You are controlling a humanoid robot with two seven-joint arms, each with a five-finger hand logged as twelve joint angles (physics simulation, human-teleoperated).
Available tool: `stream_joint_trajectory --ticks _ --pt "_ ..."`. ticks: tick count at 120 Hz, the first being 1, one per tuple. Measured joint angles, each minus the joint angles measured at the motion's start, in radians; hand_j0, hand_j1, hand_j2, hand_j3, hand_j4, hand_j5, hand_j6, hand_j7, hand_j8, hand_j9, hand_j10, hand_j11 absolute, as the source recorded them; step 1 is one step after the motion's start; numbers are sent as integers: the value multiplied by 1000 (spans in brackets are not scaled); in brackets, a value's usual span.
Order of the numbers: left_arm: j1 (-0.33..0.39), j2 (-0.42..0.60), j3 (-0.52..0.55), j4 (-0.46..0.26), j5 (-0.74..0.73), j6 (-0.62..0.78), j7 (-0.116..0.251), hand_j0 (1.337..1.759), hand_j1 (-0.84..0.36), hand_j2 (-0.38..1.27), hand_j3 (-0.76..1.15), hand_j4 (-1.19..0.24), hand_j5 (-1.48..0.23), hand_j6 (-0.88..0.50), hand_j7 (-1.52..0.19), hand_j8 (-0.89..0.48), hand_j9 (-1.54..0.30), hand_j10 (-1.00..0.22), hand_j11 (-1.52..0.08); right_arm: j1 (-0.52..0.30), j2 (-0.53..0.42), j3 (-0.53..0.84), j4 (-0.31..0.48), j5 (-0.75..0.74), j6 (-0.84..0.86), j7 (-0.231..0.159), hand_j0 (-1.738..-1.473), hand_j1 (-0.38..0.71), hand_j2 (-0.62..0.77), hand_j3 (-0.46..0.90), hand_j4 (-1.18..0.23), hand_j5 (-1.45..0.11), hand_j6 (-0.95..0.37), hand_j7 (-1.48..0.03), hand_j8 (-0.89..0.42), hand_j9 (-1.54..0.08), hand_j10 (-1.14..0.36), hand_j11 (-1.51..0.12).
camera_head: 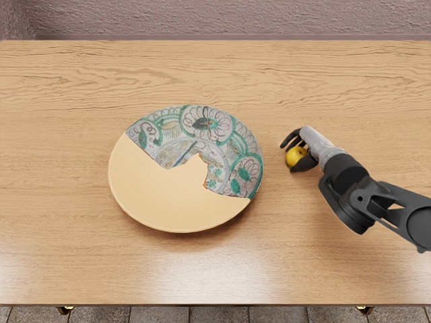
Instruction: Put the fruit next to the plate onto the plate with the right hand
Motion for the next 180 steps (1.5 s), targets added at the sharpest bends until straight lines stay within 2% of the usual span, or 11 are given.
stream_joint_trajectory --ticks 13,51,78,98,99,136,148,157,161,170,180 --pt "0 0 0 0 0 0 0 1658 347 -3 0 5 1 6 1 6 1 4 0 20 -3 2 0 46 1 0 -1652 223 142 1 -632 -777 -599 -796 -449 -808 -544 -828" --pt "0 0 0 0 0 0 0 1658 347 -3 0 5 1 6 1 6 1 4 0 172 -2 4 0 150 17 0 -1654 207 109 1 -627 -820 -599 -814 -451 -822 -546 -842" --pt "0 0 0 0 0 0 0 1658 347 -3 0 5 1 6 1 6 0 4 0 250 54 4 4 183 41 0 -1655 223 183 0 -630 -831 -611 -823 -459 -822 -553 -838" --pt "0 0 0 0 0 0 0 1658 347 -3 0 5 1 6 1 6 0 5 0 263 108 2 6 189 51 1 -1657 243 246 0 -629 -845 -625 -829 -454 -822 -553 -834" --pt "0 0 0 0 0 0 0 1658 347 -3 0 5 1 6 1 6 0 5 0 263 110 2 6 189 52 1 -1656 244 208 0 -629 -846 -627 -830 -456 -823 -548 -836" --pt "0 0 0 0 0 0 0 1658 347 -3 0 5 1 6 1 6 0 5 0 240 219 -10 7 192 88 0 -1658 309 430 0 -651 -891 -661 -866 -471 -863 -560 -858" --pt "0 0 0 0 0 0 0 1658 347 -3 0 5 1 6 1 6 0 5 0 234 256 -23 7 193 93 1 -1658 349 549 0 -649 -899 -663 -869 -467 -861 -559 -858" --pt "0 0 0 0 0 0 0 1658 347 -3 0 5 1 6 1 6 0 5 0 232 275 -31 7 194 95 1 -1658 367 559 0 -643 -901 -661 -866 -455 -858 -547 -856" --pt "0 0 0 0 0 0 0 1658 347 -3 0 5 1 6 1 6 0 5 0 232 279 -33 7 193 95 1 -1658 346 506 0 -618 -863 -634 -831 -450 -823 -536 -822" --pt "0 0 0 0 0 0 0 1658 347 -3 0 5 1 6 1 6 0 5 0 231 285 -21 7 190 92 1 -1658 137 350 0 -433 -603 -444 -581 -316 -576 -376 -575" --pt "0 0 0 0 0 0 0 1658 347 -3 0 5 1 6 1 6 0 5 0 231 287 -5 10 191 96 1 -1658 -26 233 0 -288 -401 -295 -386 -211 -383 -250 -382"
